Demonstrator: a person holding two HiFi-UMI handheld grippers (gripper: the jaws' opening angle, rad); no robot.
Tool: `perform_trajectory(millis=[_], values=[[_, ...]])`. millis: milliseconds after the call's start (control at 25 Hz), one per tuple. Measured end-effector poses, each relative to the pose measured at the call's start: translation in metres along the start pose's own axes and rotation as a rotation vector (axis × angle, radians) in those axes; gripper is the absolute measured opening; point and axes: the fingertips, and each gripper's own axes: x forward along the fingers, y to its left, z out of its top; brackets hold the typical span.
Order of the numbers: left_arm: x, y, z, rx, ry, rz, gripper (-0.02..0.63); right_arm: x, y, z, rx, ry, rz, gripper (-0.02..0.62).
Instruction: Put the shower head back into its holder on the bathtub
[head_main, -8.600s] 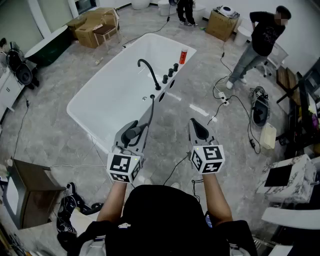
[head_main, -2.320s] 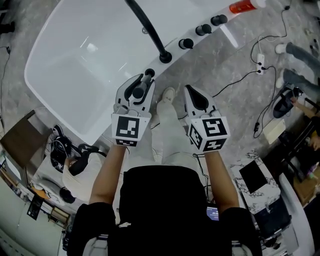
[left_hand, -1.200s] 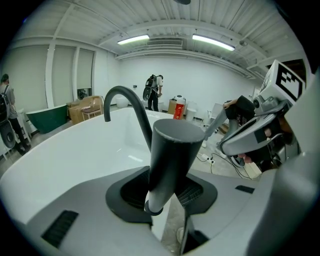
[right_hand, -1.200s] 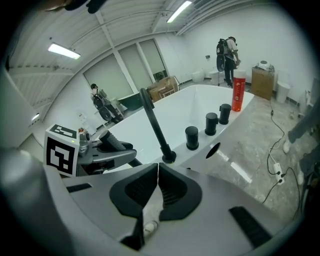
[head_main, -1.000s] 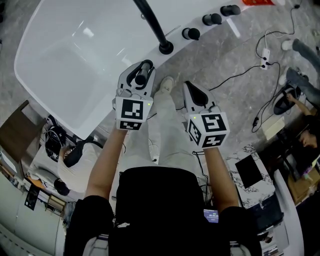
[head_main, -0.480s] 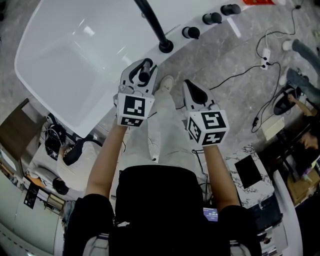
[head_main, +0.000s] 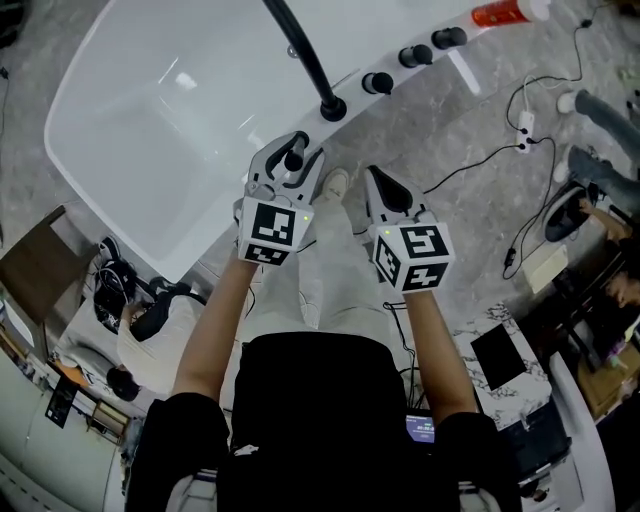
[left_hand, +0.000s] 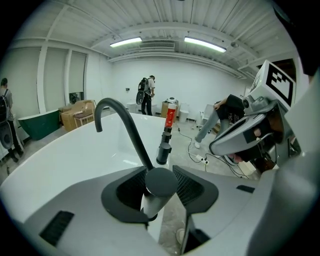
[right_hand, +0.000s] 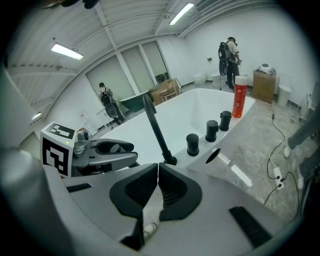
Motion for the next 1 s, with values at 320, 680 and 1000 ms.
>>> perform_trajectory(millis=[320, 680, 1000], values=[[-0.044, 0.001, 0.025, 0.029, -0.009, 0.029, 0.148, -0.029, 0.022, 0.028, -0.028, -0.058, -0.013, 0.025], [-0.110, -0.014, 0.064, 0.088, -0.061, -0.013, 0.026, -0.081, 0.052, 0.059, -0.050, -0.166, -0.068, 0.025], [-0.182, -0.031, 0.092, 0.090, -0.122, -0.059, 0.014, -0.133, 0.100, 0.059, -0.087, -0.252, -0.103, 0.023]])
